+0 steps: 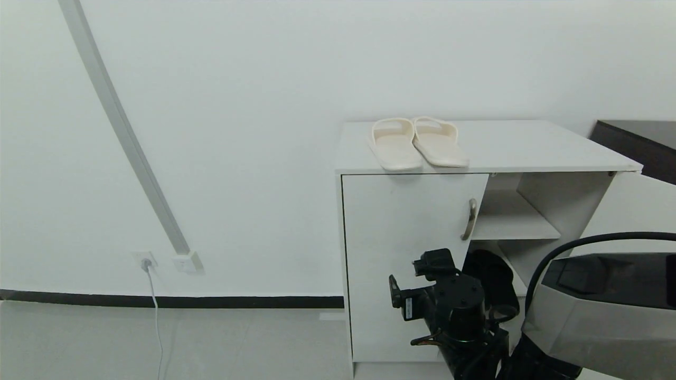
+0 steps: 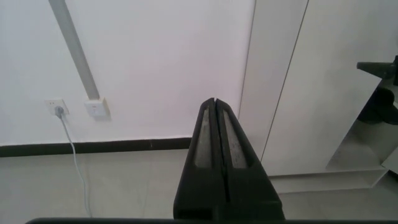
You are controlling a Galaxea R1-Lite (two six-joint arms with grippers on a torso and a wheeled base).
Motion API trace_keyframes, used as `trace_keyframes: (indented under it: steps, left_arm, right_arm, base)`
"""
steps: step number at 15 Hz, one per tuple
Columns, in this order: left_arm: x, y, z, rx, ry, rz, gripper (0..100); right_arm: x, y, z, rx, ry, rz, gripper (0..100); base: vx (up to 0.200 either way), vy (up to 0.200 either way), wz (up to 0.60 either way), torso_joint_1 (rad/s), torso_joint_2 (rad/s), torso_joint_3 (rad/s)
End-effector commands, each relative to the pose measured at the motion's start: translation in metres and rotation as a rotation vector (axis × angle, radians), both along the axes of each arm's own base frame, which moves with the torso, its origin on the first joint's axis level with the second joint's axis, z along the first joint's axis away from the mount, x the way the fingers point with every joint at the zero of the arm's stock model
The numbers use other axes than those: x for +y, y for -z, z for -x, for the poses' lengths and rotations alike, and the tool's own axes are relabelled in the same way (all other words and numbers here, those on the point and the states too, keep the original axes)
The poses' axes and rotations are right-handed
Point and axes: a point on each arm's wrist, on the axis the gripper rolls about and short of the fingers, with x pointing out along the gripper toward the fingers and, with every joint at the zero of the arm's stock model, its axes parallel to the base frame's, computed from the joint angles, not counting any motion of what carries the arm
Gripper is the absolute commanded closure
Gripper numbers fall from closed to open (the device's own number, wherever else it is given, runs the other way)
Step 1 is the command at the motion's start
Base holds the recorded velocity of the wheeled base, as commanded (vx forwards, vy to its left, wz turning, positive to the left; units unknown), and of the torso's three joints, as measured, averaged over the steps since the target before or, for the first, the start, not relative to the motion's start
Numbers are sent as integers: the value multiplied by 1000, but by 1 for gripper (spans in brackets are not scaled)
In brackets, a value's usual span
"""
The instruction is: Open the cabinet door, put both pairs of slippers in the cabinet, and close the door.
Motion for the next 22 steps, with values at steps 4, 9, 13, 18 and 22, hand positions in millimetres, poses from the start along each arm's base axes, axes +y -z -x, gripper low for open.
trace_keyframes:
  steps: [4,9,13,18,22]
  left_arm:
    - [0,0,0,1,0,0,100]
    - [0,0,0,1,0,0,100]
    - [0,0,0,1,0,0,100]
    - [0,0,0,1,0,0,100]
    - [0,0,0,3,0,0,100]
  right_arm:
    - [0,0,0,1,0,0,0]
    - [0,0,0,-1,0,1,0]
    - [0,0,0,-1,0,1,0]
    - [0,0,0,0,0,2,0]
    - [0,2,0,2,0,4,0]
  base:
    - [0,0,0,177,-497,-315]
    - [0,0,0,209,-524,-314]
    - [0,0,0,240,-554,-321]
    - [0,0,0,256,-584,-324]
    - [0,0,0,184,-420,-222]
